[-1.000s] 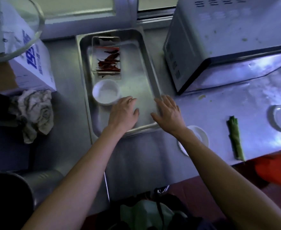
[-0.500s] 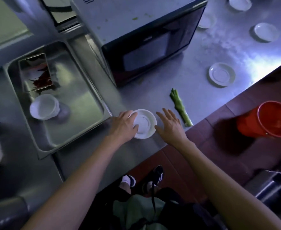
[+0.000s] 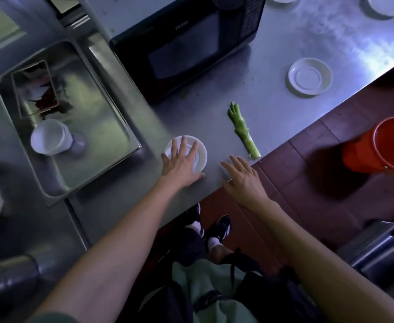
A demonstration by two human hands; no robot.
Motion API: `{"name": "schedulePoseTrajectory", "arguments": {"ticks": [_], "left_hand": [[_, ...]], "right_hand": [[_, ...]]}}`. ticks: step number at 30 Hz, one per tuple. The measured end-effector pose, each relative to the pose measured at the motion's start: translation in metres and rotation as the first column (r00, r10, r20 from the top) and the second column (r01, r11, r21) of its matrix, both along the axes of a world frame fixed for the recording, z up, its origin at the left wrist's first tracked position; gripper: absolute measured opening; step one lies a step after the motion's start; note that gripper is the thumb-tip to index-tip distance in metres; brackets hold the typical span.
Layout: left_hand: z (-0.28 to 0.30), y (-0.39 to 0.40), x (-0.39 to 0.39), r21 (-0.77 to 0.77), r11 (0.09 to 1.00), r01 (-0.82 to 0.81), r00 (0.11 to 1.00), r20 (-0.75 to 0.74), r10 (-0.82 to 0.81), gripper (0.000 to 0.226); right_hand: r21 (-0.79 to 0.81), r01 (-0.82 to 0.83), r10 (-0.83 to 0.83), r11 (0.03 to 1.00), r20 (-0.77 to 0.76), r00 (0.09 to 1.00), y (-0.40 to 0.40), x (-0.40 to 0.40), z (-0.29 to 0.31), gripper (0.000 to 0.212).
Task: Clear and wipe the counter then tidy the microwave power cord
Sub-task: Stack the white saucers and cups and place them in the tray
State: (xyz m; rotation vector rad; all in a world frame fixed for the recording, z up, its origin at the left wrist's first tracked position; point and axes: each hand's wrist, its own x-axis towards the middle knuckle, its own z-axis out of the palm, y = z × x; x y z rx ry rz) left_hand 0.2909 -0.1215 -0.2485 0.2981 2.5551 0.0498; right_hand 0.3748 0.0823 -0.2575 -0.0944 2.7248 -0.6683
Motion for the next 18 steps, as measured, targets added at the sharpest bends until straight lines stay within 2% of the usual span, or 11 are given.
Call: {"name": "schedulePoseTrajectory", "arguments": {"ticks": [8, 14, 18], "left_hand": [[-0.013, 0.002, -0.025, -0.008, 1.000, 0.021, 0.999, 0.030, -0.021, 0.120], [-0.013, 0.005, -0.048, 0.052, 0.998, 0.019, 0.998, -0.058, -0.016, 0.114], [-0.001, 0.013, -0.068, 0.085, 0.994, 0.075, 0.994, -0.087, -0.068, 0.113]], "right_hand": [[0.001, -0.040, 0.041, 0.999, -0.019, 0.999, 0.000, -0.023, 0.004, 0.055], [0.026, -0.049, 0.049, 0.998, -0.029, 0.998, 0.011, -0.068, 0.010, 0.056], [0.057, -0.018, 0.019, 0.998, -0.020, 1.000, 0.019, -0.109, 0.021, 0.054]]}}
